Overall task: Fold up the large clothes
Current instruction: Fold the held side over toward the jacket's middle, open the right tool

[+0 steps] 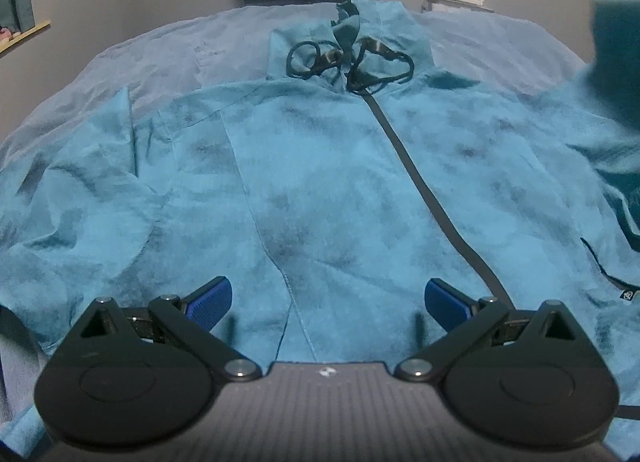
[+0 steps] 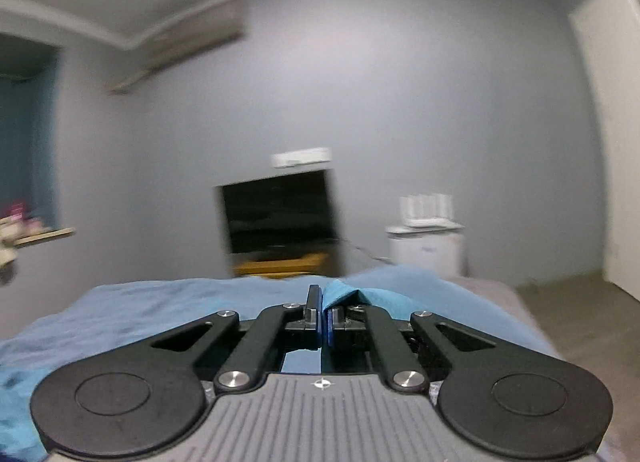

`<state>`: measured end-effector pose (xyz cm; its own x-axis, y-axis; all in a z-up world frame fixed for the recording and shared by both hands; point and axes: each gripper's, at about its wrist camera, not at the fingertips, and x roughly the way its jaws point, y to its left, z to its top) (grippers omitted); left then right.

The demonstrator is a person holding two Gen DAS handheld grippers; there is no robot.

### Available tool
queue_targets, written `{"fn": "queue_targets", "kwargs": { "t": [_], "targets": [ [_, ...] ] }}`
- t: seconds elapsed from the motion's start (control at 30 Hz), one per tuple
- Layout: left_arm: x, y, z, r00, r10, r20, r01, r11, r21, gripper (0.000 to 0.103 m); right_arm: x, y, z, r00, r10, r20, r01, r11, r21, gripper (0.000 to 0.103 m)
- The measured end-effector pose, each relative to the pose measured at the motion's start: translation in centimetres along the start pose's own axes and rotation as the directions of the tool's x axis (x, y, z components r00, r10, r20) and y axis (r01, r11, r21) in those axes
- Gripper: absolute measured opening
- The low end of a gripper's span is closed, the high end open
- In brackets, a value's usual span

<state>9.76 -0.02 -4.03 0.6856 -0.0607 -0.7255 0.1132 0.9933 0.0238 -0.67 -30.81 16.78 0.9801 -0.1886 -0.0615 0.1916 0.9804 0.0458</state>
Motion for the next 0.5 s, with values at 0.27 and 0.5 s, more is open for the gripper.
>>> {"fn": "queue_targets", "kwargs": {
  "t": [0.27, 0.5],
  "targets": [
    [-1.0, 2.2, 0.2, 0.999, -0.018, 0.032, 0.021, 0.994, -0.107, 0.103, 1.4, 16.7, -2.1, 0.964, 0.233, -0.126, -0.243, 0.968, -0.065, 0.003],
    [-2.3, 4.5, 0.9, 0.993, 0.04, 0.108, -0.027, 0.992, -0.119, 0.103, 0.4, 26.7, -12.2, 0.881, 0.322, -0.346, -0.354, 0.934, -0.034, 0.005]
  ]
}}
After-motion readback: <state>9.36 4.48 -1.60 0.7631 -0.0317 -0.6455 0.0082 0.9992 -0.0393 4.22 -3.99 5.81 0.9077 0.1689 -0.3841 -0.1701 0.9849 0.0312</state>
